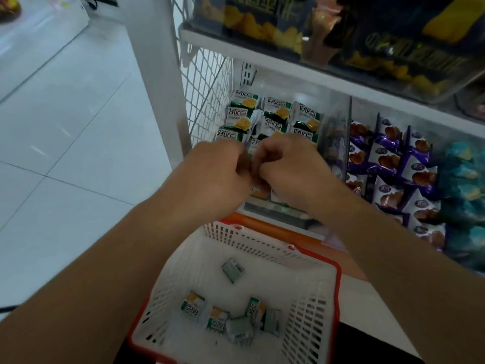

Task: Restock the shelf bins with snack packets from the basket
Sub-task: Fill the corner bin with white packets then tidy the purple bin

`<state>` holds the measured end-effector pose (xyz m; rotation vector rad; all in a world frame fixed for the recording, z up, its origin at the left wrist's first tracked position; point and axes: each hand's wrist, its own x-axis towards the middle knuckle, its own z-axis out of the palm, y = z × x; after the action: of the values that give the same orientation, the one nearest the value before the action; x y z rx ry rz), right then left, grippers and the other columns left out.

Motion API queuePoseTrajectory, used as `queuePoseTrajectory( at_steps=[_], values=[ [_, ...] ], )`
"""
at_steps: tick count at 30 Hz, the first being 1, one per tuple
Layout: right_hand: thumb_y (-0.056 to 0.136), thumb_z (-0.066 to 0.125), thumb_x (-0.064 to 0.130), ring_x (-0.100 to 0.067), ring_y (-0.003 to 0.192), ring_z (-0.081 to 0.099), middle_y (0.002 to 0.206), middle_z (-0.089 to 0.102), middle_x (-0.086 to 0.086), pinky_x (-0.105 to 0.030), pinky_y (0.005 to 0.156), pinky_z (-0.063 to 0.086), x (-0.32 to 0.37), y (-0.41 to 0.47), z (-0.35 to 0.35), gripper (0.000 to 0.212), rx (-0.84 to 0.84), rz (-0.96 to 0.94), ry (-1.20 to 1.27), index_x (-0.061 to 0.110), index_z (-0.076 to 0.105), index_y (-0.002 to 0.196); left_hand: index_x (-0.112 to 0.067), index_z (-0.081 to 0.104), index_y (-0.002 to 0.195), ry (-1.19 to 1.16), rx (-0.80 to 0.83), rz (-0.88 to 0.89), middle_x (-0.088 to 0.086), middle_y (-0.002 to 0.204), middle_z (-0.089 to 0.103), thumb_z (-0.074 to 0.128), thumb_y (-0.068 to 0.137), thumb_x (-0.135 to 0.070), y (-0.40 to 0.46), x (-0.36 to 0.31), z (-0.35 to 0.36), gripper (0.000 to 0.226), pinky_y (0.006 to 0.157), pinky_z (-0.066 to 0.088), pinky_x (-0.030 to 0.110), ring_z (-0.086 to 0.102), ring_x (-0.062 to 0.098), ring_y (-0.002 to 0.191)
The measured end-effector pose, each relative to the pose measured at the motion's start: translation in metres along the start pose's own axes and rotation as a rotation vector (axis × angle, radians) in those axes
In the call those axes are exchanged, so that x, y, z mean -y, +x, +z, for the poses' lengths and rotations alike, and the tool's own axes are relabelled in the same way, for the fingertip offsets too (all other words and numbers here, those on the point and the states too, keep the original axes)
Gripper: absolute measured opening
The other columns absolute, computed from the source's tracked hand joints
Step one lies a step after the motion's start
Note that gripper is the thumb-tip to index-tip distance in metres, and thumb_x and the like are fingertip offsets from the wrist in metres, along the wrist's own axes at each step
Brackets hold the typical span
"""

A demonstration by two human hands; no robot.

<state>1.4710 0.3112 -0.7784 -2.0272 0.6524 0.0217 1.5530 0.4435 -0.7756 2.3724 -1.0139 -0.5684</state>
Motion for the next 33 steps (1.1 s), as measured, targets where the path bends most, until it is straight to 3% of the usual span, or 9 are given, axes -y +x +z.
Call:
queuePoseTrajectory(
  at_steps=[3, 7, 10, 13, 16, 19, 24, 26, 33],
  values=[
    [0.084, 0.056, -0.013, -0.028, 0.056, 0.069, 0.067, 0.073, -0.015, -0.032, 0.047, 0.051, 0.005, -0.030, -0.009, 0.023, 0.274, 0.045, 0.039, 0.001, 0.072, 0.074, -0.027, 0.069, 0.088, -0.017, 0.167, 0.033, -0.003, 0.081, 0.068, 0.061, 0.091, -0.022, -0.016, 0.000, 0.000, 0.010, 0.055, 0.052, 0.034, 0.067, 0.014, 0.072],
    [0.092, 0.063, -0.001, -0.033, 0.072, 0.075, 0.083, 0.078, -0.018, -0.037, 0.057, 0.059, -0.043, -0.052, 0.032, 0.015, 0.599, 0.338, -0.079, 0.001, 0.076, 0.085, -0.013, 0.071, 0.084, 0.222, 0.671, -0.064, 0.010, 0.086, 0.071, 0.054, 0.094, -0.014, -0.035, 0.031, 0.050, 0.019, 0.074, 0.062, 0.040, 0.069, 0.022, 0.077],
    [0.097, 0.057, 0.005, -0.032, 0.074, 0.069, 0.093, 0.073, -0.018, -0.039, 0.064, 0.058, -0.127, -0.060, 0.105, 0.015, 0.640, 0.468, -0.289, -0.003, 0.069, 0.097, -0.018, 0.069, 0.114, 0.230, 0.804, -0.213, 0.005, 0.111, 0.068, 0.058, 0.096, -0.023, -0.058, 0.074, 0.123, 0.022, 0.092, 0.058, 0.037, 0.066, 0.023, 0.103],
    [0.099, 0.058, 0.015, -0.030, 0.080, 0.054, 0.094, 0.055, -0.015, -0.031, 0.067, 0.042, -0.224, -0.080, 0.170, 0.011, 0.647, 0.540, -0.463, 0.005, 0.057, 0.096, -0.024, 0.057, 0.137, 0.277, 0.824, -0.368, 0.011, 0.136, 0.052, 0.063, 0.093, -0.035, -0.088, 0.124, 0.192, 0.046, 0.105, 0.050, 0.040, 0.056, 0.031, 0.121],
    [0.101, 0.061, 0.035, -0.038, 0.125, 0.055, 0.141, 0.051, -0.018, -0.043, 0.101, 0.050, -0.291, -0.104, 0.206, 0.058, 0.624, 0.636, -0.493, 0.014, 0.040, 0.152, -0.035, 0.045, 0.148, 0.338, 0.875, -0.424, 0.013, 0.147, 0.034, 0.063, 0.092, -0.036, -0.109, 0.168, 0.253, 0.059, 0.116, 0.038, 0.045, 0.039, 0.040, 0.134],
    [0.100, 0.062, 0.033, -0.047, 0.149, 0.027, 0.167, 0.014, -0.020, -0.053, 0.119, 0.034, -0.327, -0.120, 0.222, 0.084, 0.632, 0.591, -0.545, 0.026, 0.011, 0.166, -0.036, 0.037, 0.154, 0.359, 0.873, -0.347, 0.019, 0.159, 0.022, 0.067, 0.090, -0.033, -0.118, 0.194, 0.302, 0.070, 0.122, 0.026, 0.047, 0.020, 0.041, 0.148],
    [0.102, 0.054, 0.037, -0.043, 0.152, 0.014, 0.171, -0.001, -0.013, -0.061, 0.116, 0.034, -0.376, -0.124, 0.246, 0.075, 0.502, 0.504, -0.662, 0.041, 0.013, 0.164, -0.043, 0.050, 0.138, 0.341, 0.702, -0.177, 0.010, 0.150, 0.044, 0.081, 0.058, -0.059, -0.123, 0.211, 0.371, 0.087, 0.103, 0.050, 0.055, 0.033, 0.037, 0.137],
    [0.100, 0.056, 0.033, -0.045, 0.148, 0.017, 0.168, 0.004, -0.015, -0.059, 0.112, 0.038, -0.389, -0.122, 0.253, 0.075, 0.541, 0.436, -0.745, 0.042, 0.017, 0.163, -0.051, 0.038, 0.137, 0.330, 0.757, -0.180, 0.002, 0.152, 0.039, 0.064, 0.053, -0.077, -0.124, 0.212, 0.392, 0.091, 0.110, 0.041, 0.057, 0.028, 0.035, 0.141],
    [0.093, 0.063, 0.029, -0.040, 0.130, 0.037, 0.151, 0.023, -0.017, -0.049, 0.090, 0.055, -0.405, -0.127, 0.252, 0.066, 0.540, 0.421, -0.770, 0.035, 0.031, 0.151, -0.038, 0.056, 0.123, 0.214, 0.814, -0.230, 0.004, 0.130, 0.028, 0.076, 0.071, -0.058, -0.118, 0.202, 0.420, 0.059, 0.088, 0.055, 0.055, 0.030, 0.032, 0.121]
  ],
)
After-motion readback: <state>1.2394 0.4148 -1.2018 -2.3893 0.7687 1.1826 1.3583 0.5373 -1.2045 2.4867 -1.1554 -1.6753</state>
